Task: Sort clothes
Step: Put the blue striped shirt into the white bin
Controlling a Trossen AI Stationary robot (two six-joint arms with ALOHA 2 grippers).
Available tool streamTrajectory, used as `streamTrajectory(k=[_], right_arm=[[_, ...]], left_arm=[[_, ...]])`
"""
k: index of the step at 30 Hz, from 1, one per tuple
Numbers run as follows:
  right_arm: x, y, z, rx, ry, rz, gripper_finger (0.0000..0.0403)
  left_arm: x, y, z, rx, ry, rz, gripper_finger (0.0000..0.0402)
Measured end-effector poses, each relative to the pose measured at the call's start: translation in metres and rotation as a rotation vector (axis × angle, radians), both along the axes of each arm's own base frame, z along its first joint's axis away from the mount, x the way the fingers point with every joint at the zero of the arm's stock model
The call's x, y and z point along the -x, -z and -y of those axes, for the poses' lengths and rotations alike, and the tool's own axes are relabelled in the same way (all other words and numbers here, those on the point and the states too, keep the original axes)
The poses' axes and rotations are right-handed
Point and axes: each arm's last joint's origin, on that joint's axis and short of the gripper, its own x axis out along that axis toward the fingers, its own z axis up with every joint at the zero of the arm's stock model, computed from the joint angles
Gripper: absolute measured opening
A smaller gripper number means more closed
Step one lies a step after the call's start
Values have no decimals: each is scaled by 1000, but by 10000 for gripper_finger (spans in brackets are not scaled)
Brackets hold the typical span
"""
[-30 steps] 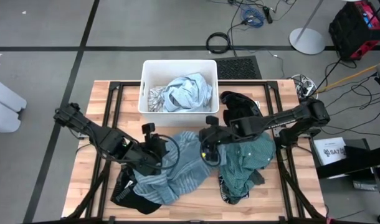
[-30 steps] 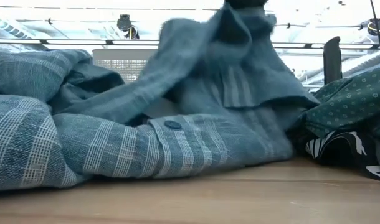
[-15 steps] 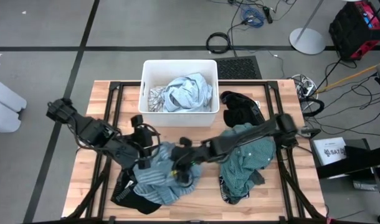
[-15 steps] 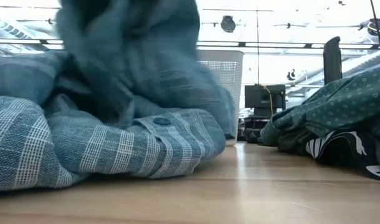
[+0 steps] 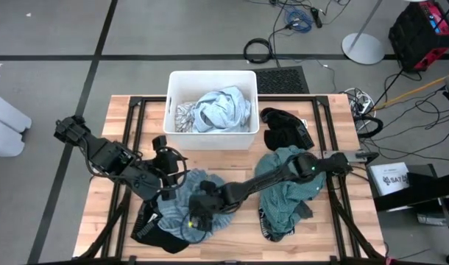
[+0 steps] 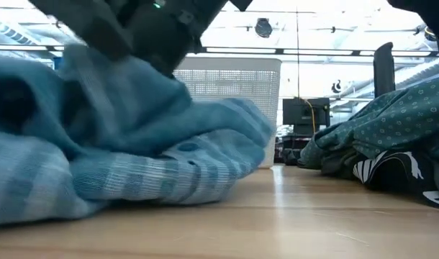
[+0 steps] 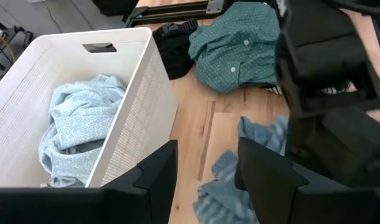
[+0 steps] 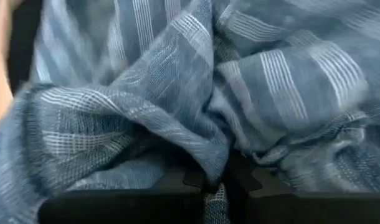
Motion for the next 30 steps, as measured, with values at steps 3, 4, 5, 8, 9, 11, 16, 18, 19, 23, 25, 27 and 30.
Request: streamTrajectory(k=[3, 4, 5, 8, 9, 11, 16, 18, 19, 23, 25, 27, 30], right_arm=[[10, 10, 0, 66, -48, -163, 15], [15, 13, 1, 91, -60, -227, 15], [21, 14, 3, 113, -65, -289, 15], [35, 10, 10, 188, -53, -414, 15], [40, 8, 12, 235, -43, -452, 15], [49, -1, 18, 327, -23, -493, 15], [55, -36, 24, 431, 24, -404, 15], [59, -58, 27, 453, 54, -353, 15], [62, -66, 29, 456, 66, -347, 15], [64, -78, 32, 409, 129, -314, 16], [63, -85, 29, 348, 139, -266, 16], [61, -87, 24, 296, 123, -233, 16], [57, -81, 16, 278, 109, -210, 16]], left_arm=[[0, 0, 0, 0, 1, -1, 178], [0, 0, 0, 0, 1, -1, 178], [0, 0, 0, 0, 1, -2, 178], [1, 0, 1, 1, 4, -1, 178], [1, 0, 1, 1, 4, -1, 178], [1, 0, 1, 3, 2, 0, 178], [1, 0, 1, 1, 3, -1, 178], [1, 0, 1, 1, 3, -1, 178], [1, 0, 1, 2, 3, -1, 178], [1, 0, 1, 1, 3, -1, 178], [1, 0, 1, 0, 4, -2, 178], [1, 0, 1, 0, 4, -2, 178], [1, 0, 1, 1, 4, -2, 178]])
